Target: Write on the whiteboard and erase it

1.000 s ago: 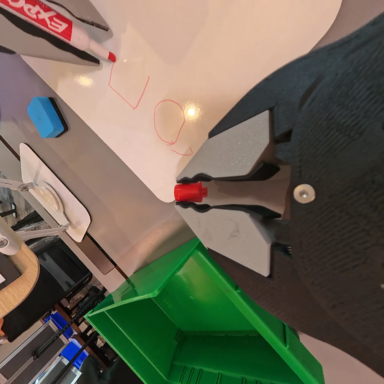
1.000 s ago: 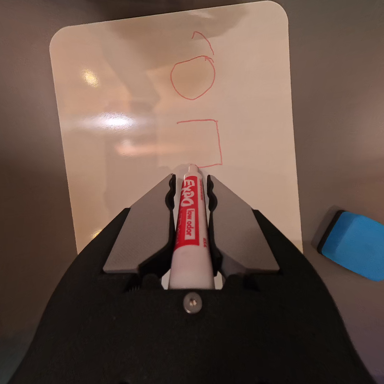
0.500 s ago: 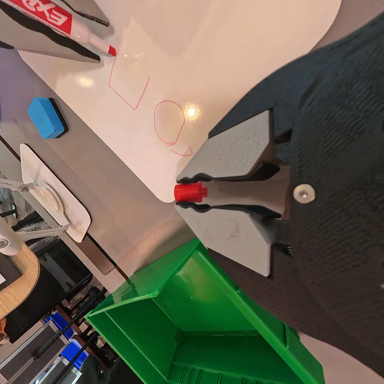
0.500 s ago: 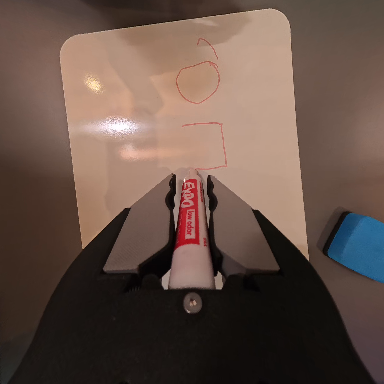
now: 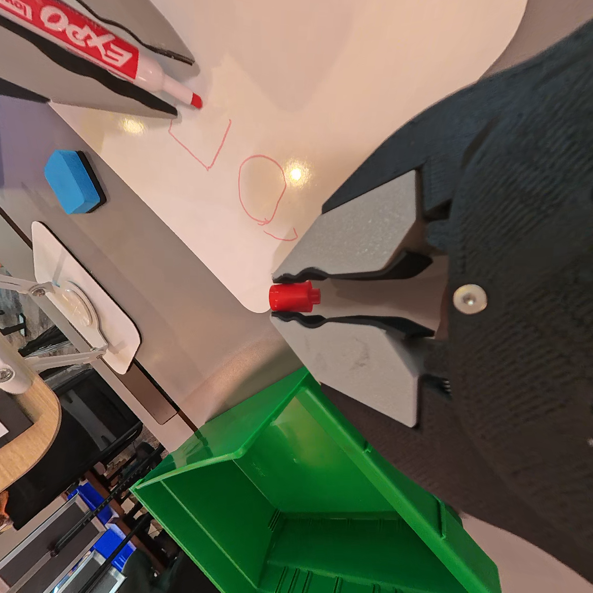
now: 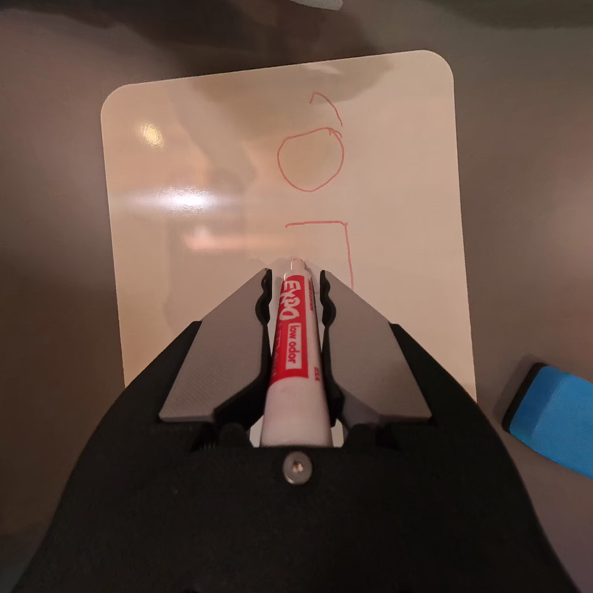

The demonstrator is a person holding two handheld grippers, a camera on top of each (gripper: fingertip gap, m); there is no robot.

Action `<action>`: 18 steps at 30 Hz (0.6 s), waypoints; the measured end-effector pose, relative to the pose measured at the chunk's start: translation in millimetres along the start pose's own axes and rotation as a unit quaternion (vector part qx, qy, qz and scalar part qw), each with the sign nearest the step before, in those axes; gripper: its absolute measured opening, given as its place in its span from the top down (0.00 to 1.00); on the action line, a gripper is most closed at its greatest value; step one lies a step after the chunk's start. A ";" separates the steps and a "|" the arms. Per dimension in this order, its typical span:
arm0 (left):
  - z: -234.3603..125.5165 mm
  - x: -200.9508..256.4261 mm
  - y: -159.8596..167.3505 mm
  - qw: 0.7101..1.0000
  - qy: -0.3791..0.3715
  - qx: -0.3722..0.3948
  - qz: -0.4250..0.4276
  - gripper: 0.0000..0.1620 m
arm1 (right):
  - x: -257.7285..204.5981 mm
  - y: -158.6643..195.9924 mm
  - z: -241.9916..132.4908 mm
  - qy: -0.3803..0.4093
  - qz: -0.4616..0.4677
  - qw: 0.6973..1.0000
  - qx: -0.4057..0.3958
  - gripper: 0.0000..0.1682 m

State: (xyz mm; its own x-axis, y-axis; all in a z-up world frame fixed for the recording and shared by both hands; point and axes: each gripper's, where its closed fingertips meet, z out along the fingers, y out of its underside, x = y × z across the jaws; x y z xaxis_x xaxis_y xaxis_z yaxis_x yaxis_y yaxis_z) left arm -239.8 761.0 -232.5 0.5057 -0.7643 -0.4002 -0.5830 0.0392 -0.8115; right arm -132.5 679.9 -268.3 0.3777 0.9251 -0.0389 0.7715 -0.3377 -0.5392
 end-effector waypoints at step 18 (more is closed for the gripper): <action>-1.0 0.3 -0.9 1.000 0.003 0.003 -0.004 0.90 | -4.5 -27.8 -0.8 -0.016 -0.002 0.999 0.039 0.83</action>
State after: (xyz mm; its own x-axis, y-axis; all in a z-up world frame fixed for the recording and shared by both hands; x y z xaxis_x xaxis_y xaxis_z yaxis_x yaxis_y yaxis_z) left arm -239.7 760.1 -231.5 0.5072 -0.7683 -0.3905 -0.5748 0.0360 -0.8175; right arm -155.3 685.0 -252.5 0.3563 0.9322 -0.0631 0.7302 -0.3200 -0.6037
